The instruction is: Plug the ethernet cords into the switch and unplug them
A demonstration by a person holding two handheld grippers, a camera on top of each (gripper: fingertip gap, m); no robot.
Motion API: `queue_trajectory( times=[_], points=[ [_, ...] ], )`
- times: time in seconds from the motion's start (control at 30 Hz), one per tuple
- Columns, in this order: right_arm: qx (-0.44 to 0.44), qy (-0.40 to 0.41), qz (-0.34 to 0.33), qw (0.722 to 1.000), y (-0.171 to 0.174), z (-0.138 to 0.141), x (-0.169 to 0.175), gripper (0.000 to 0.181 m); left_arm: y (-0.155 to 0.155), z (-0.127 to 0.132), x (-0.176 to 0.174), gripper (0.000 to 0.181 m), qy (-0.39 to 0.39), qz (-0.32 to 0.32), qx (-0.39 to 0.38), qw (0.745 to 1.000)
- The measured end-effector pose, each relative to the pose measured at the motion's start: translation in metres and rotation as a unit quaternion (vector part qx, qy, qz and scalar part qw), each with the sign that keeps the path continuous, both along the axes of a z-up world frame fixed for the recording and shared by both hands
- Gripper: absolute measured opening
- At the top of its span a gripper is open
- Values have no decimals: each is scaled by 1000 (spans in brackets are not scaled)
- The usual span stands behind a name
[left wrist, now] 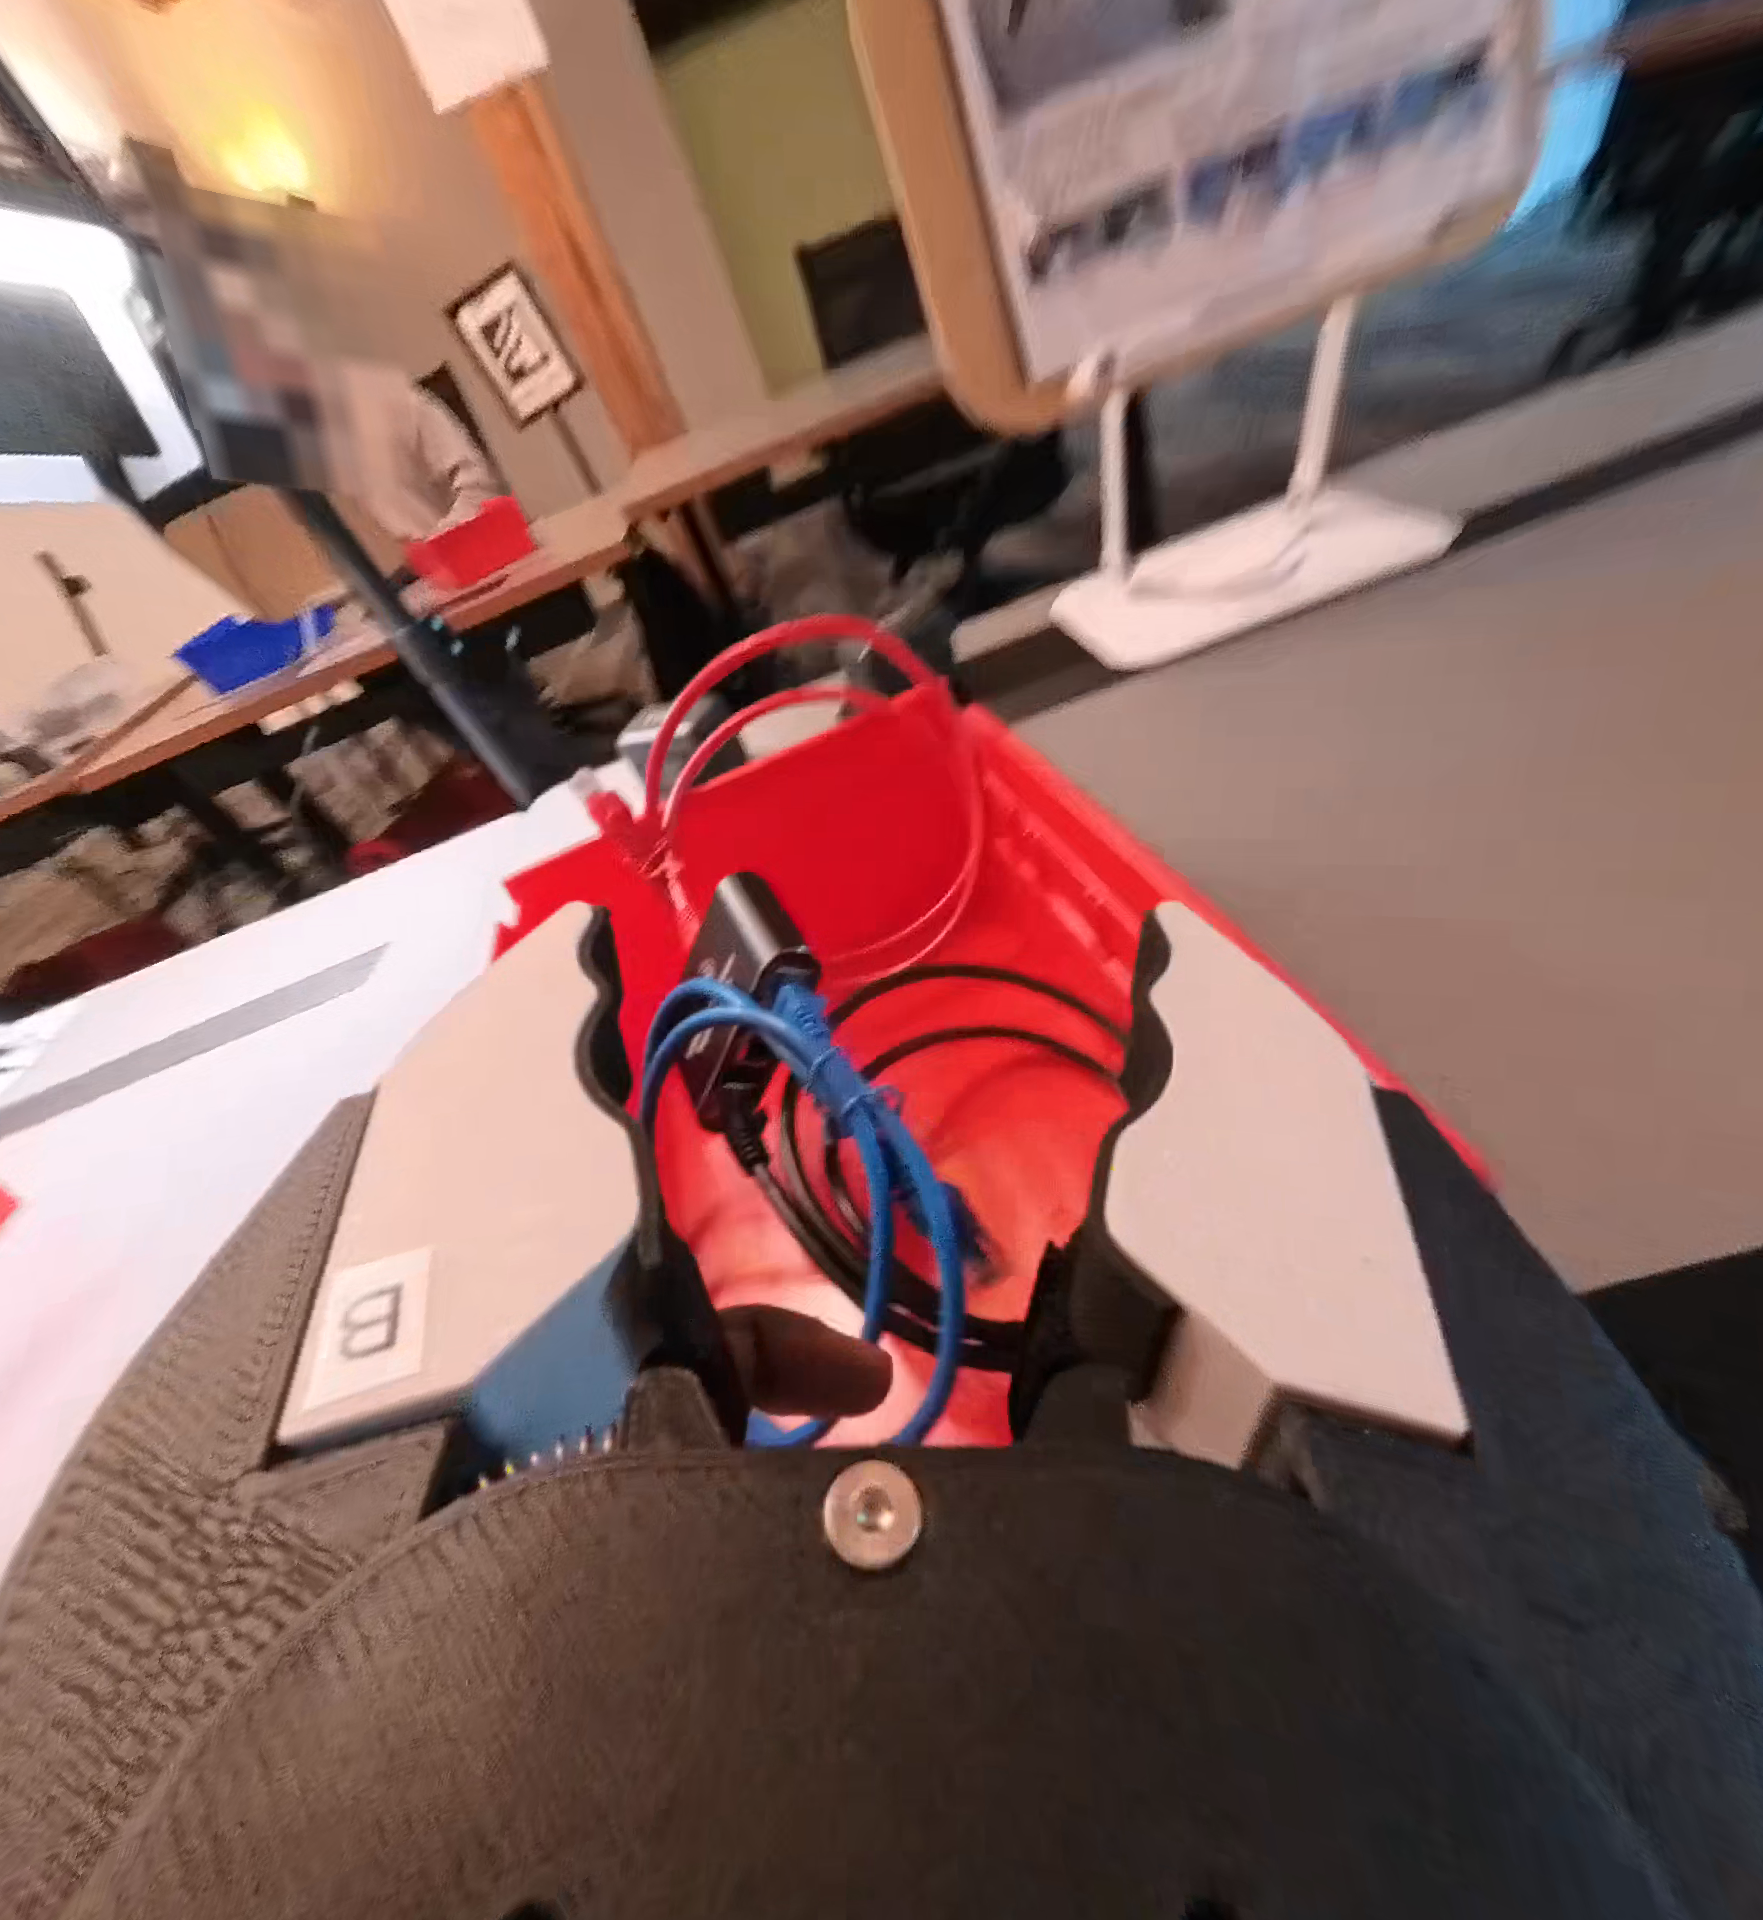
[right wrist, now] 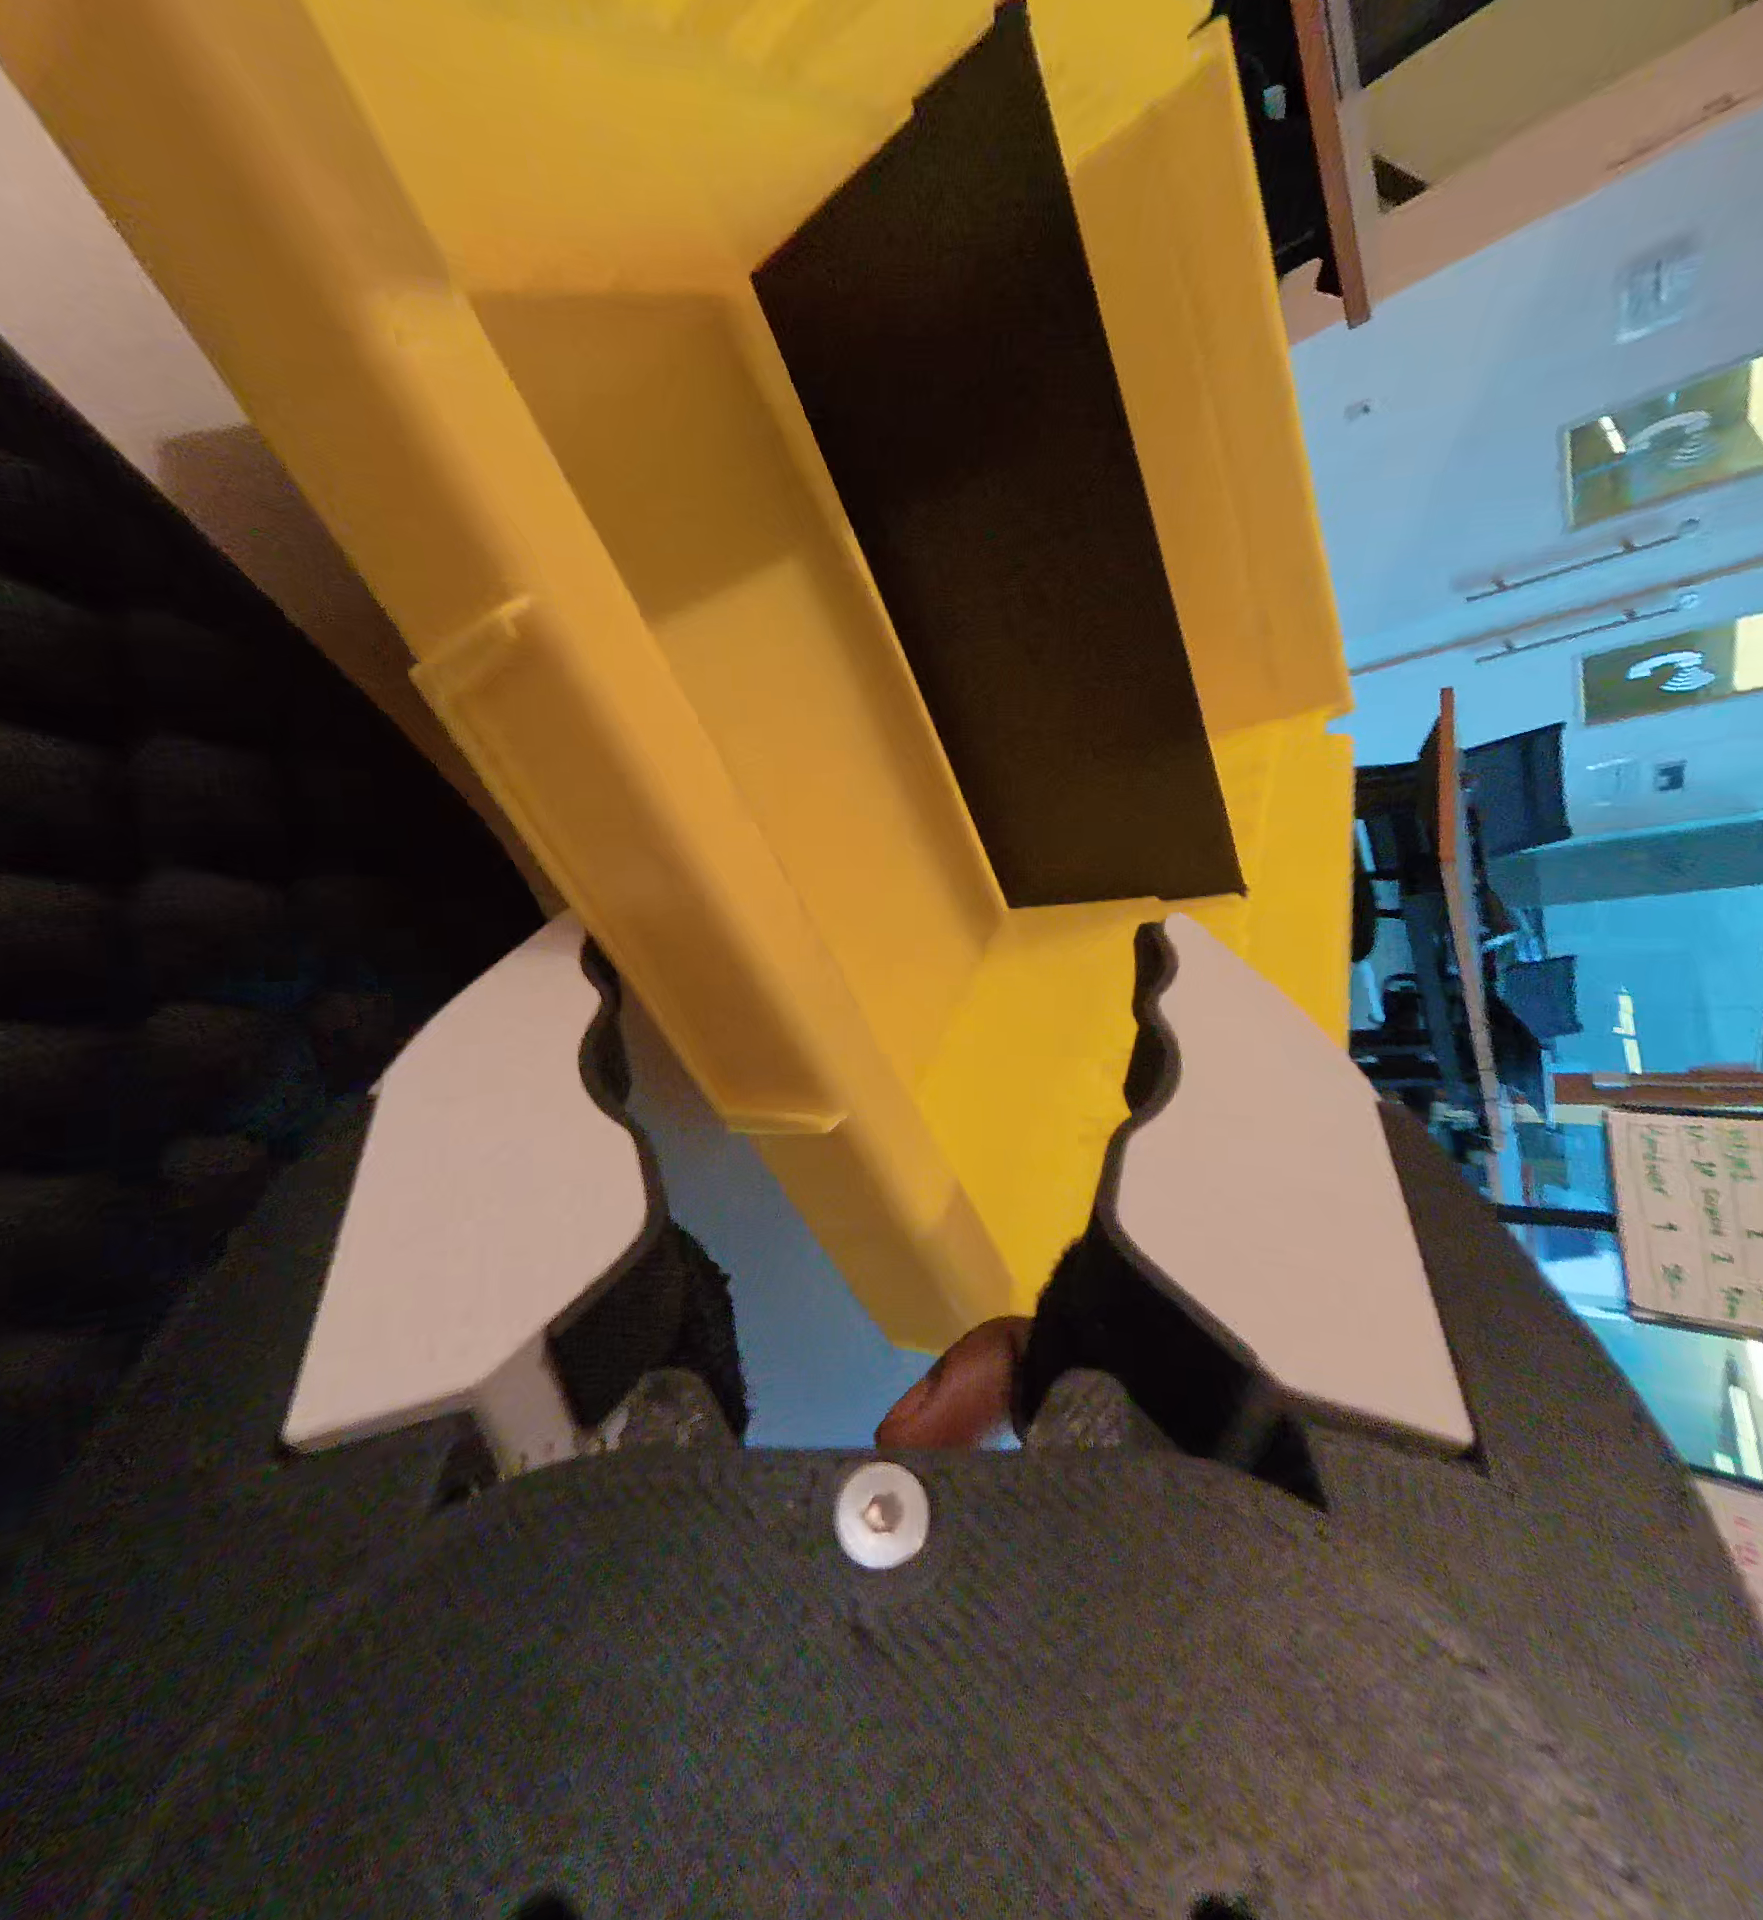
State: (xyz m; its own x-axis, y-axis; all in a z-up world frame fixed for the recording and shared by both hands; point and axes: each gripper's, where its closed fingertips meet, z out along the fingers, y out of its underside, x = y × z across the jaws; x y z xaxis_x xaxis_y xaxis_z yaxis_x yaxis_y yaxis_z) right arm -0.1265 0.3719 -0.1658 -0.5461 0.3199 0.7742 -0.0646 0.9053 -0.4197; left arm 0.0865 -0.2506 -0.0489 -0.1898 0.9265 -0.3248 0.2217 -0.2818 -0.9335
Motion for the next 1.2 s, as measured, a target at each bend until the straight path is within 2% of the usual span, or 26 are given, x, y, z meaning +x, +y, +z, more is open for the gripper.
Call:
queue_trajectory(
  times=[0.07,0.17,0.27,0.37,0.47,0.57,0.7,0.83,0.9,0.97,1.0,1.07,1.1,1.17,1.2],
  points=[
    [58,19,-9,998,15,0,-4,97,-13,-20,-17,93,-76,35,-39,996],
    [198,62,-20,978,42,1,-7,93,-43,-46,-36,87,-184,91,-81,975],
    [243,66,32,967,32,-2,-3,81,-64,-56,-54,78,-235,115,-104,959],
    [264,29,76,961,21,-6,1,82,-75,-64,-65,78,-272,121,-91,950],
    [208,-43,114,970,6,4,10,85,-79,-68,-66,78,-289,122,-87,946],
    [97,-94,151,979,-10,32,21,84,-78,-64,-64,78,-273,121,-82,951],
    [-60,-101,211,970,-33,76,44,83,-76,-60,-56,78,-255,113,-67,958],
    [-119,-89,248,957,-44,91,65,86,-74,-63,-51,78,-259,103,-55,959],
    [-177,-72,276,942,-55,106,78,91,-73,-63,-52,77,-257,99,-48,960],
    [-293,-27,323,900,-69,141,96,94,-72,-64,-55,77,-253,94,-33,962],
    [-370,2,351,860,-74,163,108,94,-71,-66,-57,78,-253,91,-27,963],
    [-525,84,387,753,-65,210,130,105,-70,-70,-61,78,-256,90,-20,962],
    [-586,131,388,699,-53,226,138,104,-70,-71,-63,78,-256,91,-19,962],
    [-654,195,382,623,-35,238,150,103,-69,-74,-65,78,-259,92,-20,961],
    [-669,205,385,601,-34,236,153,105,-69,-74,-65,77,-260,93,-24,961]
  ],
)
